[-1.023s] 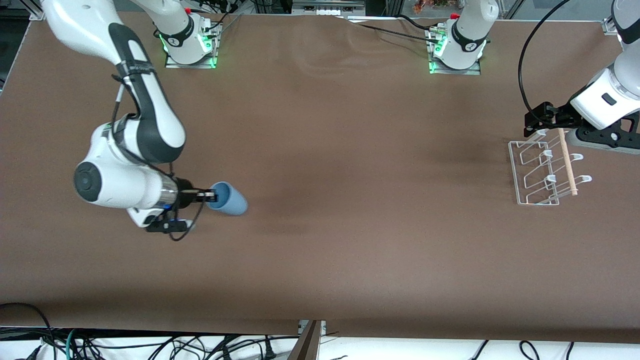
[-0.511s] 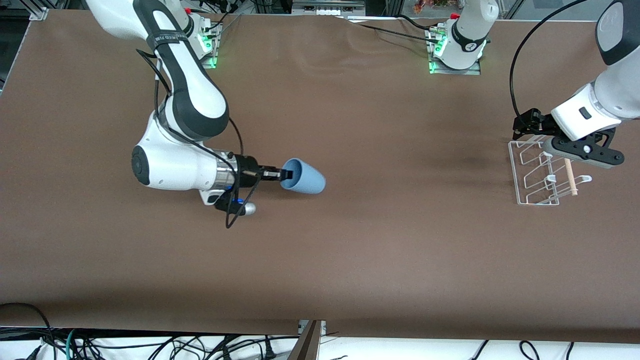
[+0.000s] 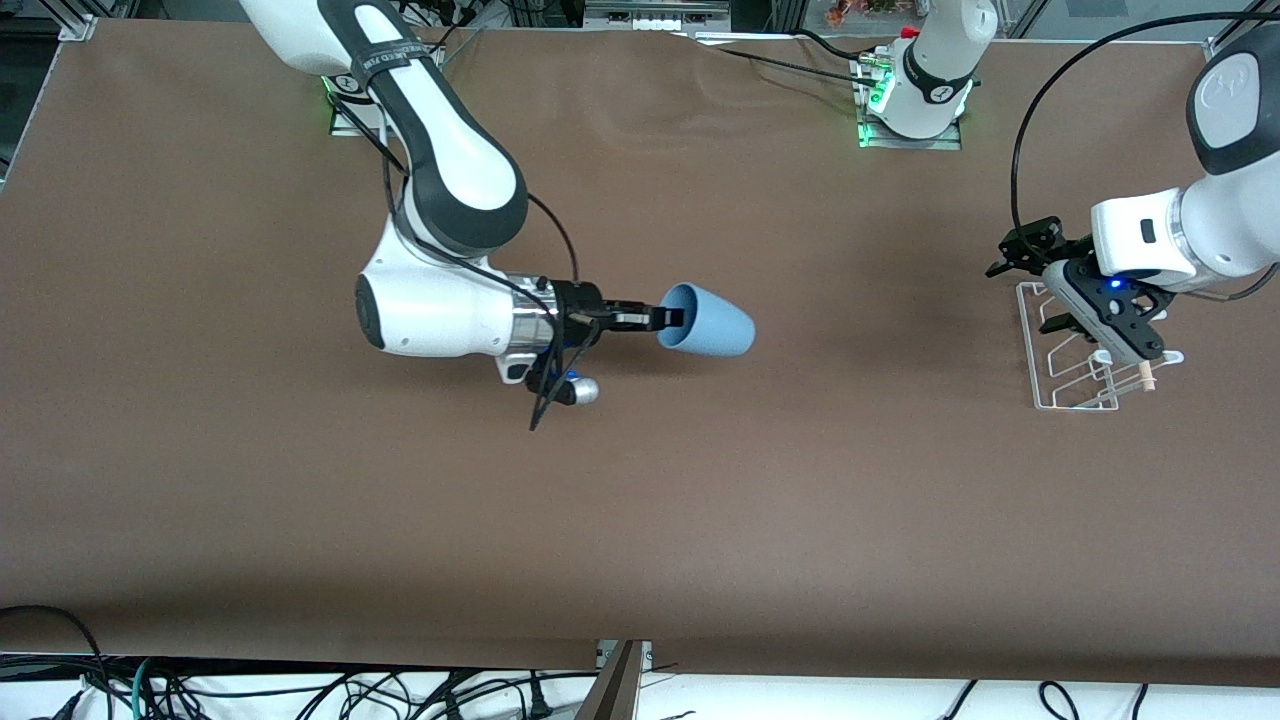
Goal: Transfer cup to left arm and place on rack
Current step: 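Lift the cup with the right gripper toward the table middle, then reach the left gripper to the cup's base held by the right gripper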
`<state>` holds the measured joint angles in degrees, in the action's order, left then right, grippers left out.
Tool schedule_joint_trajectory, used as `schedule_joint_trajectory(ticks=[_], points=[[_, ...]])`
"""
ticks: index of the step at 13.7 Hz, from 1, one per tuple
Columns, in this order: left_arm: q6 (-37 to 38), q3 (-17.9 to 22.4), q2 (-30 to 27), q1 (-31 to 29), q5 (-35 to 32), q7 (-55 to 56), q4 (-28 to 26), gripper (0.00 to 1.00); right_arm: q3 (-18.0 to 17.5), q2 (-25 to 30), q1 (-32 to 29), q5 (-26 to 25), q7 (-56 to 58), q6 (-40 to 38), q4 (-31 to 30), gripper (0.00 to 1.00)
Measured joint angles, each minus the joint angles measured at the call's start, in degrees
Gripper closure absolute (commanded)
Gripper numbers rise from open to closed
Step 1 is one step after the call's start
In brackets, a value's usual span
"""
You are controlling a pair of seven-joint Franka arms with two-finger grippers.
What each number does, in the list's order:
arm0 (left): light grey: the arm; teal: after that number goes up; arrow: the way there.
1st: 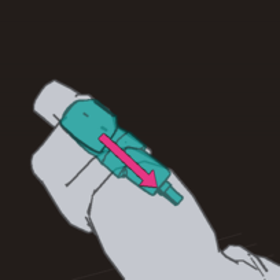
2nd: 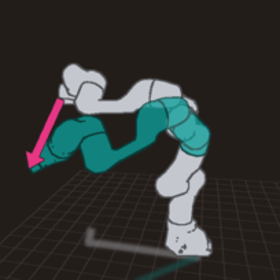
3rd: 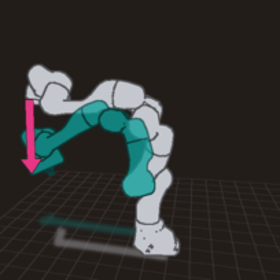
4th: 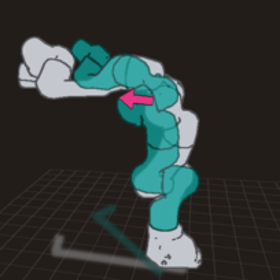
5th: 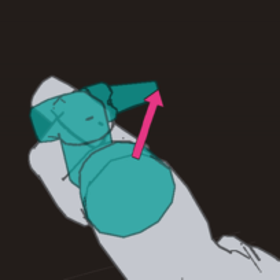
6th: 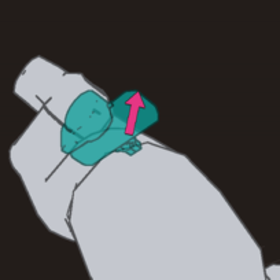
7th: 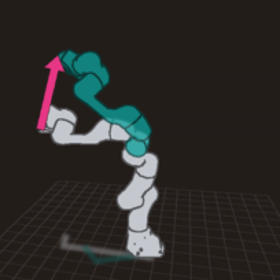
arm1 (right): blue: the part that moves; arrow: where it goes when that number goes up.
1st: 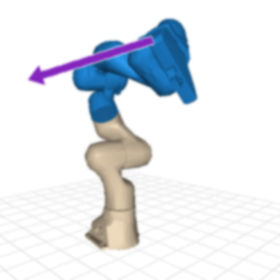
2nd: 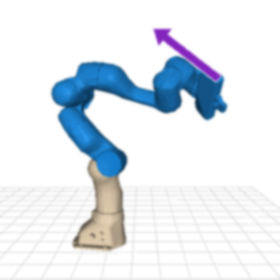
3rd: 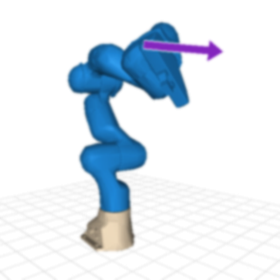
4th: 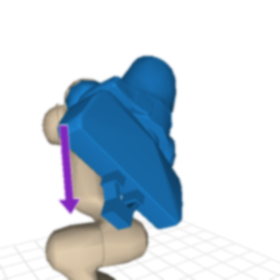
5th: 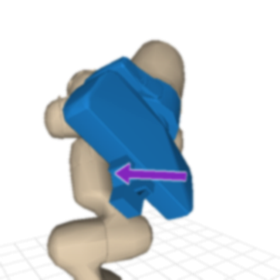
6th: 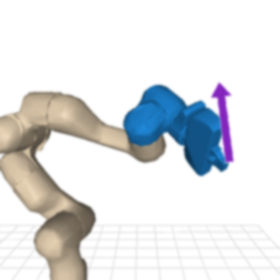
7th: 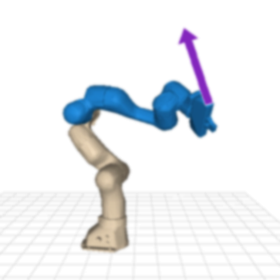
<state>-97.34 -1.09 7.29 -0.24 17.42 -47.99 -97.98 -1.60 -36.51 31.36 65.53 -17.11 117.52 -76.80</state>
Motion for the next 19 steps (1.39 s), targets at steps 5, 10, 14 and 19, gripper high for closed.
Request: schedule_joint_trajectory(ticks=[5, 10, 14, 19], points=[[-1.9, -1.1, 3.9, 0.3, 13.9, -16.8, 0.0, 0.0, -0.1, -1.6, 2.7, 8.0, 0.0, 4.3, 1.5, 1.0], [-10.2, -7.9, 3.8, 0.6, 18.6, -22.6, 0.4, 0.0, -0.2, -1.6, 3.6, 10.2, 0.0, 5.0, 1.5, 1.0], [-16.4, -13.5, 4.8, 0.9, 18.6, -24.5, 0.2, 0.0, -0.2, -1.6, 3.6, 10.2, -0.1, 5.1, 1.5, 1.0], [-19.7, -14.9, 5.6, 1.7, 18.5, -27.1, 0.0, 0.0, -0.2, -1.6, 3.6, 10.2, -0.1, 5.1, 1.5, 1.0]])
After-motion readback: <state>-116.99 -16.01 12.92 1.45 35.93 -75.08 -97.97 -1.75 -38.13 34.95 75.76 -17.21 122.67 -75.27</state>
